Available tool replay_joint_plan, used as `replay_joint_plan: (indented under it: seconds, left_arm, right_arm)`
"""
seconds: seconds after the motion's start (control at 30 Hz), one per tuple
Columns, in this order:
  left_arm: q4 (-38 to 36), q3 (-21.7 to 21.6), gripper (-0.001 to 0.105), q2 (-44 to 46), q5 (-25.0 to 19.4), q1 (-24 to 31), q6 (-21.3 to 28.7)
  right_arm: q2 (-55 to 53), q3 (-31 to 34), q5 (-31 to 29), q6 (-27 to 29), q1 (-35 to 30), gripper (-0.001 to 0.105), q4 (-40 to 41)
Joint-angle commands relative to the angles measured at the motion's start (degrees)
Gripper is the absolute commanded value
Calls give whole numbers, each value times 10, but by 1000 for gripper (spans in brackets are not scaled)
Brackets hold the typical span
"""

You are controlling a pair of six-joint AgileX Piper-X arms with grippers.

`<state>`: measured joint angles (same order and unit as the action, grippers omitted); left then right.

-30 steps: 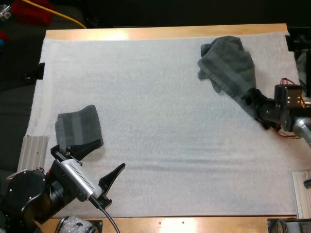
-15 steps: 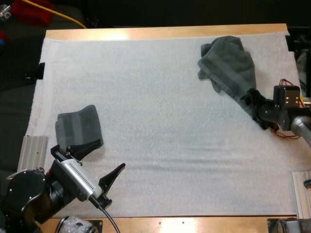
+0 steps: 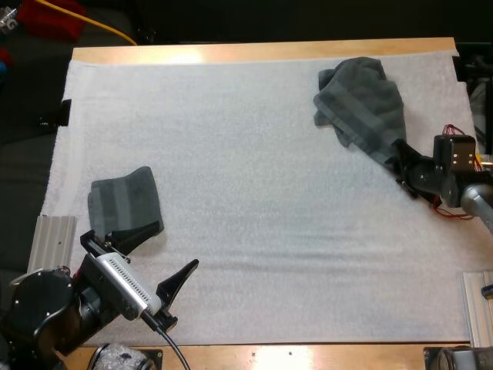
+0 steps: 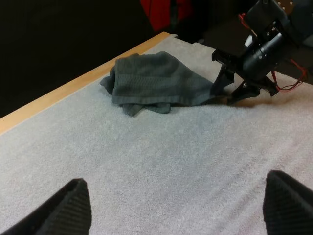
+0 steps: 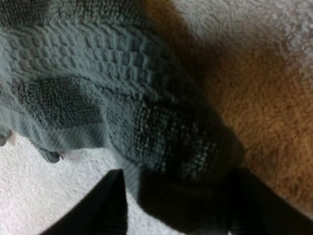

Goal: Pick towel from pile, fold and stack

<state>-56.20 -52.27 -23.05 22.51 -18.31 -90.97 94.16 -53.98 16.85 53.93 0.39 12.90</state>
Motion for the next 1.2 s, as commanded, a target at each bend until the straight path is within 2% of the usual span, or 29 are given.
replay_joint_plan:
  seconds: [0.0,0.07,0.2,0.33,0.6,0.77,0.87,0.97,1.17]
  left_arm:
    - [7,-4,70,-1,4,-2,-4]
    - [7,-4,70,-1,4,-2,-4]
    - [7,-4,70,-1,3,-2,-4]
    - [7,-4,70,-1,0,-2,-4]
    - [3,-4,70,-1,0,-2,-4]
    - [4,-4,70,-1,0,-2,-4]
    - [4,-4,70,-1,0,-2,-4]
    - [4,-4,70,-1,0,-2,-4]
    - [4,-4,70,-1,0,-2,-4]
  right_arm:
    - [1,-3,5,-2,-2,33,0]
    - [1,-3,10,-2,-2,21,0]
    - [-2,-3,14,12,-2,11,0]
    - [-19,-3,23,58,-1,0,0]
    - [-104,-4,22,157,-1,2,12]
    - [-180,-44,-20,301,14,2,103]
    - [-210,-81,-40,368,36,2,153]
    - [-224,-122,-64,398,63,2,198]
    - [-228,-193,-69,427,114,2,266]
